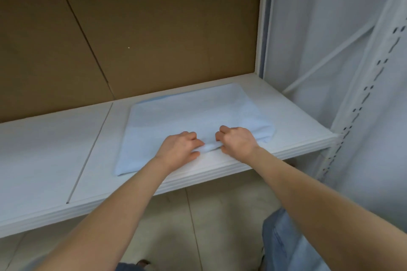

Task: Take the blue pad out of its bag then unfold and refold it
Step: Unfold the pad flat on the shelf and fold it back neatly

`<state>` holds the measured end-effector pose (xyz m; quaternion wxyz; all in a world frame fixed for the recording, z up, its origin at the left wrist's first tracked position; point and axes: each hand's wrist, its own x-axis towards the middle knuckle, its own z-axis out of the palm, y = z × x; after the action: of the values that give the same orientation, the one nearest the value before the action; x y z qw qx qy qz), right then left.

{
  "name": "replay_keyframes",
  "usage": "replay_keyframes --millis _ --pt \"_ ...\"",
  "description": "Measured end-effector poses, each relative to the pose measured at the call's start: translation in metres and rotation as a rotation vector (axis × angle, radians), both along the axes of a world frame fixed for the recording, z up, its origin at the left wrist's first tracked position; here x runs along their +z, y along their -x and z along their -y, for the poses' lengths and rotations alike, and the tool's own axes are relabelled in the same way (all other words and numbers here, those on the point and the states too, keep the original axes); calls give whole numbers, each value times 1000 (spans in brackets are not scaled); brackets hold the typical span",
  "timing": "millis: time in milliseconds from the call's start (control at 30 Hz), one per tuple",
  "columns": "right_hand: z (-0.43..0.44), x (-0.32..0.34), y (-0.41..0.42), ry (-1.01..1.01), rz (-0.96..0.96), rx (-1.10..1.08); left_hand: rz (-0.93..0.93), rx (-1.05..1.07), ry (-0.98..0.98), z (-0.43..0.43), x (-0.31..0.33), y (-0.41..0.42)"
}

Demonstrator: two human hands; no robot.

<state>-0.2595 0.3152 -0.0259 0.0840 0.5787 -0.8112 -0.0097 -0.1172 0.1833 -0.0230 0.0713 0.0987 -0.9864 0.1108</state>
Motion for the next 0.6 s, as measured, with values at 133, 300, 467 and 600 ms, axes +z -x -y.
replay_keyframes --millis 133,300,467,600 --pt "-6 3 6 -28 144 16 4 -68 89 1 -7 1" --pt "-43 16 42 -36 199 -93 150 64 32 -10 7 10" --pt "-69 14 71 -88 236 -231 190 97 143 -30 15 31" --pt "-71 13 73 20 272 -347 139 59 52 -52 16 58"
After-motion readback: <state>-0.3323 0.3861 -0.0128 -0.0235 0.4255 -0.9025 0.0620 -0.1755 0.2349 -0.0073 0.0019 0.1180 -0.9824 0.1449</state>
